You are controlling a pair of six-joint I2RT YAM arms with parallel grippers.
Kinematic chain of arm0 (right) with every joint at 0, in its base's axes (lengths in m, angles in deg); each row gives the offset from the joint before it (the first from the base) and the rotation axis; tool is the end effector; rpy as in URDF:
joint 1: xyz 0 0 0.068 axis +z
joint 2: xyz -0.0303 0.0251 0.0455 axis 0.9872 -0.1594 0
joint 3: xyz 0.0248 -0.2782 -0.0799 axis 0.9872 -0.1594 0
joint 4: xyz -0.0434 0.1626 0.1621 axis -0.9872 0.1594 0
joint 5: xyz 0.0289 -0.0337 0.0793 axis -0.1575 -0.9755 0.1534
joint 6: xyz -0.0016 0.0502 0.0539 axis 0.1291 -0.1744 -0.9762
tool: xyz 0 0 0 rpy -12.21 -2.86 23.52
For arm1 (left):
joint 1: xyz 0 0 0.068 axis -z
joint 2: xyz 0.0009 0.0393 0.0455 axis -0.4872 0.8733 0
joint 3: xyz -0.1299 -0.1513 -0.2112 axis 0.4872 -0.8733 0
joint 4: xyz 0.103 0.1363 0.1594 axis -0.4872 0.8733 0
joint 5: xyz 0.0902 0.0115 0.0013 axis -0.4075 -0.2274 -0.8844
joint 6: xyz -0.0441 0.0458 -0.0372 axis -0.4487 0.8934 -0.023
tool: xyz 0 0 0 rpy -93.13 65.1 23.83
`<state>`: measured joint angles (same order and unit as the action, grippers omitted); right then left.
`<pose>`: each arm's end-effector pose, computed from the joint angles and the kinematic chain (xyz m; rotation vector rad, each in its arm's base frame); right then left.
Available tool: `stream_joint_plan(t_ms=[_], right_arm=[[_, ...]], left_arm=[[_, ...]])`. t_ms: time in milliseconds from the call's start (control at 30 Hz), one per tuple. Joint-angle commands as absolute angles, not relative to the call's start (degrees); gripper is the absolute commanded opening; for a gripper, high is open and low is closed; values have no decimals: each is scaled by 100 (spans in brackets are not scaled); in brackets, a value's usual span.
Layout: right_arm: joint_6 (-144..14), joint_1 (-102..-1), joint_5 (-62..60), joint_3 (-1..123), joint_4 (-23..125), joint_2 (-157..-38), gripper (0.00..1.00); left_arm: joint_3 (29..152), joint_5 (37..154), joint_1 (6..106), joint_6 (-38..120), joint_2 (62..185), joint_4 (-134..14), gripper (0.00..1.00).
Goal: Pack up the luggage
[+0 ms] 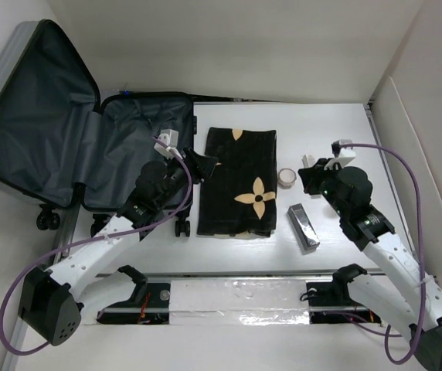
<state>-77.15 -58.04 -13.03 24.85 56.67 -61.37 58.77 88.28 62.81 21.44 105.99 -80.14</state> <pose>0.1607 0.0627 0.3235 -0.0099 1.8031 0.4583 0.1880 -0.1266 0.3572 0.0492 1.5517 -0.9228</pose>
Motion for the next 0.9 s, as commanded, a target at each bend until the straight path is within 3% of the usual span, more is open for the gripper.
stream_joint_plan(t_ms=[0,33,233,367,500,600,633,700,733,833,867], right_arm=[[-7606,-5701,-1350,2660,5627,-6144,0],[-7606,-5579,-1376,2669,5662,-6179,0],[-7658,-5262,-1833,2564,5776,-6276,0],[-7755,-5139,-1974,2494,6170,-6320,0],[-8027,-5138,-2229,2161,6524,-6364,0],[-8238,-5138,-1861,1756,6532,-6355,18],[-8291,-5138,-1843,1695,6646,-6320,36],[-8624,-5138,-1799,1528,6892,-6224,60],[-8756,-5043,-1772,1457,6893,-6154,81],[-9283,-4954,-2052,1237,6945,-5934,100],[-9493,-4884,-2332,1219,7041,-5898,100]], left_arm=[[5821,9605,6273,2023,10558,-8758,40],[5829,9649,6273,2005,10567,-8759,27],[5812,9922,6273,2005,10654,-8829,0],[6005,9670,6842,2364,10848,-8522,0],[6715,7044,8363,3173,11452,-7339,0],[6614,6599,8620,3087,11342,-7237,5],[6481,6704,8524,3017,11219,-7377,14],[6166,7255,8182,2911,10824,-7667,24],[6094,7372,8085,2867,10726,-7712,30],[5927,7479,8031,2823,10488,-7809,36],[5900,7522,8031,2814,10470,-7827,36]])
